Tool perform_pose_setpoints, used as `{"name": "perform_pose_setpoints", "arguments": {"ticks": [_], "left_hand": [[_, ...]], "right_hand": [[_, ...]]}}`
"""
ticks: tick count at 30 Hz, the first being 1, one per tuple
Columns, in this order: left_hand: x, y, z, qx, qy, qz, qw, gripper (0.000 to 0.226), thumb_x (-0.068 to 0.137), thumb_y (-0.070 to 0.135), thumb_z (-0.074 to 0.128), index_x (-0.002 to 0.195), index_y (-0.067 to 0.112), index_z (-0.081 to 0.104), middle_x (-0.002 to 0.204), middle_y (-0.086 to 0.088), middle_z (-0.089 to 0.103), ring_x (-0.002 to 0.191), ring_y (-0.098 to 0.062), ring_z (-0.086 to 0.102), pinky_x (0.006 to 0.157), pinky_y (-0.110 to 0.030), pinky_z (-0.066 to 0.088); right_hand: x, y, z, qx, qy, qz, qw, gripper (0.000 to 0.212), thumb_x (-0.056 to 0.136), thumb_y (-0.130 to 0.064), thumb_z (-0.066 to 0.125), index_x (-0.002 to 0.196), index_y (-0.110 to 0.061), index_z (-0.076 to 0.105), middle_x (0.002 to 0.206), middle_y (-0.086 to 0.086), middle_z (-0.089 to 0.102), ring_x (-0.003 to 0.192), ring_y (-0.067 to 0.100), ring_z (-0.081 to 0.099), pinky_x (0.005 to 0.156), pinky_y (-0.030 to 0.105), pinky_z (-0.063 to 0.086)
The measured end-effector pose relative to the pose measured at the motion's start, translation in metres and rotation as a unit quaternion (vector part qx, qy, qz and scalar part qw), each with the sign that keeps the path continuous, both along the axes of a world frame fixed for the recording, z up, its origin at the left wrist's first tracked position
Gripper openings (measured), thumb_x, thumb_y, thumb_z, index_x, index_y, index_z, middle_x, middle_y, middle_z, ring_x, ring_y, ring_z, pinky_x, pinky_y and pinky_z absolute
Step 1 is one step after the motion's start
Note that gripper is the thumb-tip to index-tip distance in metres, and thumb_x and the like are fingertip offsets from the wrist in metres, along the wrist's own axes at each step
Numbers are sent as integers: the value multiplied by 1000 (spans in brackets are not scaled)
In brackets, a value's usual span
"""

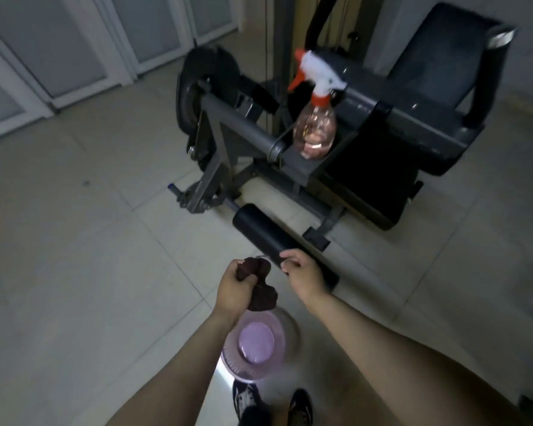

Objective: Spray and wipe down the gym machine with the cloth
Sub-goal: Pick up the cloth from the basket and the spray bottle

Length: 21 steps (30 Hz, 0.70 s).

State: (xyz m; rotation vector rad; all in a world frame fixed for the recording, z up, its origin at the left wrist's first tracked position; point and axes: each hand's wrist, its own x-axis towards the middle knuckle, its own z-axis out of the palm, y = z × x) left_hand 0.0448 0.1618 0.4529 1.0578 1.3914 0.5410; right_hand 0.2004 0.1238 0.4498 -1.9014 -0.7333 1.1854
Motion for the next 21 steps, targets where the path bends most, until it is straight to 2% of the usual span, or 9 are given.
{"name": "perform_pose_setpoints", "arguments": {"ticks": [3, 5, 7, 9, 12, 14, 16, 18, 21], "left_hand": [[15, 21, 50, 85, -3, -42, 995, 26, 89, -2, 52, 104, 18, 55, 97, -13, 71, 89, -36, 71, 81, -52, 59], [28, 38, 77, 135, -9, -56, 989, 32, 89, -2, 55, 110, 21, 54, 100, -5, 67, 94, -26, 67, 88, -40, 56], [43, 53, 109, 165, -38, -71, 983, 37, 93, -1, 56, 121, 24, 52, 103, 5, 62, 94, -11, 62, 79, -16, 51], [58, 69, 134, 189, -58, -77, 977, 39, 97, 8, 59, 129, 29, 51, 106, 15, 59, 93, 5, 59, 74, -6, 44], [75, 89, 156, 220, -57, -87, 970, 42, 98, 14, 61, 136, 30, 51, 114, 15, 60, 107, 2, 57, 88, -13, 43], [85, 98, 167, 229, -47, -101, 967, 52, 98, 13, 59, 144, 33, 45, 128, 7, 56, 116, -7, 57, 103, -26, 47], [95, 106, 174, 241, -27, -109, 964, 64, 97, 11, 59, 152, 35, 36, 144, 3, 43, 126, -16, 53, 110, -41, 47], [104, 114, 176, 244, -6, -116, 963, 76, 93, 9, 59, 156, 37, 26, 151, 0, 38, 131, -21, 50, 111, -46, 46], [121, 122, 187, 234, 17, -125, 964, 88, 88, 15, 60, 156, 48, 15, 144, -7, 52, 127, -26, 56, 108, -51, 47]], "right_hand": [[14, 18, 51, 63, -11, -34, 997, 24, 99, -6, 50, 100, -26, 64, 93, -3, 67, 94, 16, 64, 74, 16, 46], [21, 28, 78, 103, -19, -64, 992, 25, 99, -8, 51, 96, -29, 64, 94, -4, 68, 95, 15, 66, 79, 23, 51], [27, 35, 104, 134, -38, -91, 986, 23, 99, -13, 53, 97, -33, 63, 98, -7, 68, 97, 12, 65, 83, 29, 52], [36, 43, 125, 167, -54, -116, 978, 20, 99, -14, 54, 106, -31, 62, 99, -8, 66, 93, 9, 63, 79, 25, 48], [52, 57, 149, 195, -78, -144, 967, 30, 98, -15, 56, 126, -27, 56, 109, -5, 60, 101, 12, 60, 72, 16, 43], [63, 69, 160, 200, -86, -139, 966, 42, 98, -19, 59, 138, -28, 50, 125, -3, 52, 111, 12, 55, 77, 14, 42], [75, 83, 168, 195, -112, -116, 968, 56, 97, -24, 62, 149, -28, 40, 142, -2, 43, 126, 13, 45, 96, 23, 42], [88, 99, 173, 186, -125, -81, 971, 67, 97, -27, 62, 155, -30, 29, 156, 0, 33, 140, 19, 36, 111, 36, 36], [104, 123, 180, 203, -88, -26, 975, 69, 97, -23, 61, 155, -38, 25, 153, 1, 38, 138, 21, 43, 111, 46, 42]]}}
